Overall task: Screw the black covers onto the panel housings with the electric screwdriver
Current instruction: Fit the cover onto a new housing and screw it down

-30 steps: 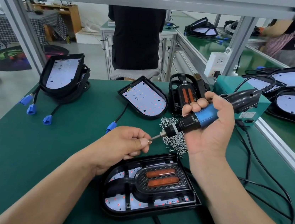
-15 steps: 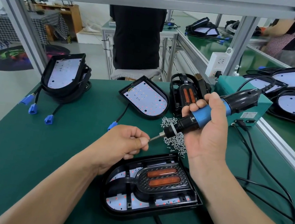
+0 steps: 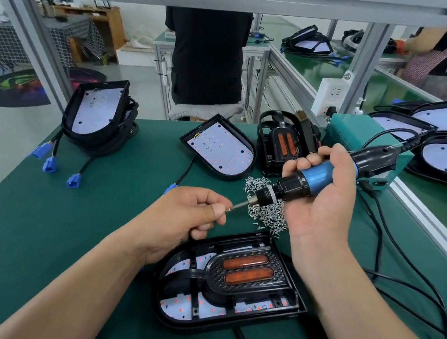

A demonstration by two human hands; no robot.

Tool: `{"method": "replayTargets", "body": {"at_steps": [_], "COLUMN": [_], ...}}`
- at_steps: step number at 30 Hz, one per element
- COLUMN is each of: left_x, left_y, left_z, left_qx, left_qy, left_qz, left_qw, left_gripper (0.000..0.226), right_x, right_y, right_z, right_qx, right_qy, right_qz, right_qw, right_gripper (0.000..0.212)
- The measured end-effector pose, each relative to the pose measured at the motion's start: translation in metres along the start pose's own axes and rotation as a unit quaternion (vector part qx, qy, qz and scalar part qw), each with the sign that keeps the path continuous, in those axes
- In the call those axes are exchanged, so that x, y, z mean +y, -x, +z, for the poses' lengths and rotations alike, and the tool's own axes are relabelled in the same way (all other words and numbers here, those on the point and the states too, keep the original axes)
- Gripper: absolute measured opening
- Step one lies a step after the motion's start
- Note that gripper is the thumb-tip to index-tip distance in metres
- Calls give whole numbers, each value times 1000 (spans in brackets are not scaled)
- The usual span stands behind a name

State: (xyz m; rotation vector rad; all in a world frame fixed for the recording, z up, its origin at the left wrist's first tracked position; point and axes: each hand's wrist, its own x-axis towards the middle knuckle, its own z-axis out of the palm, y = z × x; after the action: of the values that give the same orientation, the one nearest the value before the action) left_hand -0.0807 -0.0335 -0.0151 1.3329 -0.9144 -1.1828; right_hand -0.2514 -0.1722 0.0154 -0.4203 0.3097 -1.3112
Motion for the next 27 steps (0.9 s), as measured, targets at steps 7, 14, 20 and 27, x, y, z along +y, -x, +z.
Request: {"method": "replayTargets", "body": {"at_steps": [7, 14, 20, 27], "left_x": [2, 3, 3, 2], "left_y": [1, 2, 4, 4], "left_z": [-6, -2, -1, 1], "left_qx": [5, -21, -52, -28], "left_qy": [8, -71, -108, -109], "left_qz": [-25, -12, -5, 8], "left_qw": [1000, 997, 993, 994], "left_gripper": [22, 15, 35, 17], "right_x": [-10, -12, -5, -2], "right_y": [-5, -6, 0, 1], "right_z": [-2, -2, 3, 1], "right_qx": [-8, -9, -22, -24], "right_qy": [-14, -24, -17, -9], "right_qz": [-5, 1, 10, 11], "right_qw": [1000, 1000, 1000, 1000], "right_gripper": [16, 15, 14, 11]}}
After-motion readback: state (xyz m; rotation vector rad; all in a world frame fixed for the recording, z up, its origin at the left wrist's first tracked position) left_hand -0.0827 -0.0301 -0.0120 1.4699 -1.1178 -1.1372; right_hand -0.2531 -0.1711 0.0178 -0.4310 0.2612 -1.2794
